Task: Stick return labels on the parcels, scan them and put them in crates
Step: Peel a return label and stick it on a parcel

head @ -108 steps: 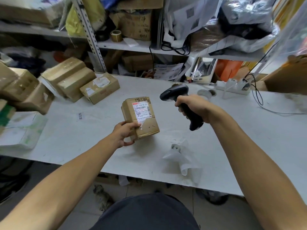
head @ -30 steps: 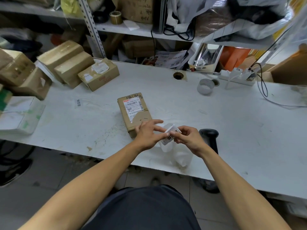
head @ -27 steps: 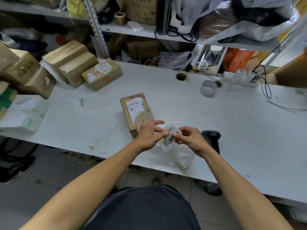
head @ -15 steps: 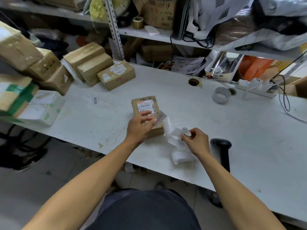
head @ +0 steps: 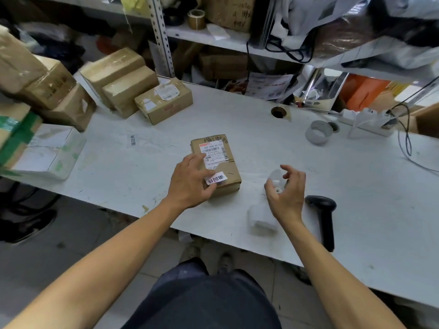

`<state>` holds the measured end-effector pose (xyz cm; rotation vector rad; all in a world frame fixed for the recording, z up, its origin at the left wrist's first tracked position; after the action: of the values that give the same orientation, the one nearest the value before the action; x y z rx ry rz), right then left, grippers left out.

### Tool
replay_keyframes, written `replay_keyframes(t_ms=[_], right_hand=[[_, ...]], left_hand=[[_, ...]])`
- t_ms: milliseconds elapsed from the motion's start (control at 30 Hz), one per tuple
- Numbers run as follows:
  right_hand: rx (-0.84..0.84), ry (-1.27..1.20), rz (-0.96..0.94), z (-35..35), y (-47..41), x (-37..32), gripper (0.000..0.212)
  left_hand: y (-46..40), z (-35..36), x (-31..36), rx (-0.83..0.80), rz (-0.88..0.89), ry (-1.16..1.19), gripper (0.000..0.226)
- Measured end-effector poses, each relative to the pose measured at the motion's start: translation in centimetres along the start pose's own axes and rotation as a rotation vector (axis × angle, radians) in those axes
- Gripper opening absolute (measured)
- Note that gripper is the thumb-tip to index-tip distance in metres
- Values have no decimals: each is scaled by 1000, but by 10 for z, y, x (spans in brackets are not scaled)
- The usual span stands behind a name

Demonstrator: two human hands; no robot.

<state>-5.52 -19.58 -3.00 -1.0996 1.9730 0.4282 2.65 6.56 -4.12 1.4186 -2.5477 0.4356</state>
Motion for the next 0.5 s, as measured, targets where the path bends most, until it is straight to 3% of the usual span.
replay_keyframes(t_ms=[67, 200, 367, 467, 500], right_hand=[[-114, -10, -43, 23, -5, -21, 41], [-400, 33, 152, 79, -14, -39, 48], [-341, 163, 290, 87, -9, -51, 33], [-385, -61, 420, 86, -7, -60, 21], [-436, -153, 453, 87, -5, -63, 27]], left_hand=[[1, 1, -6, -64, -40, 95, 55], [5, 7, -14, -80, -52, 199, 60], [3, 6, -13, -9, -41, 242, 48], [-1, -3, -17, 107, 4, 255, 42], [-3, -6, -20, 133, 28, 255, 42]])
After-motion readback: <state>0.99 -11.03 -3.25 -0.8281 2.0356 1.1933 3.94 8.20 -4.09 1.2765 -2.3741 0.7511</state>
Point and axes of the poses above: each hand's wrist, its own y-axis away from the middle knuckle, its own z-axis out of the palm, x = y × z, the point moved 5 cm from there along -y, towards the middle knuckle, and after that the axes turned 6 degrees about z, right-handed, at the moved point
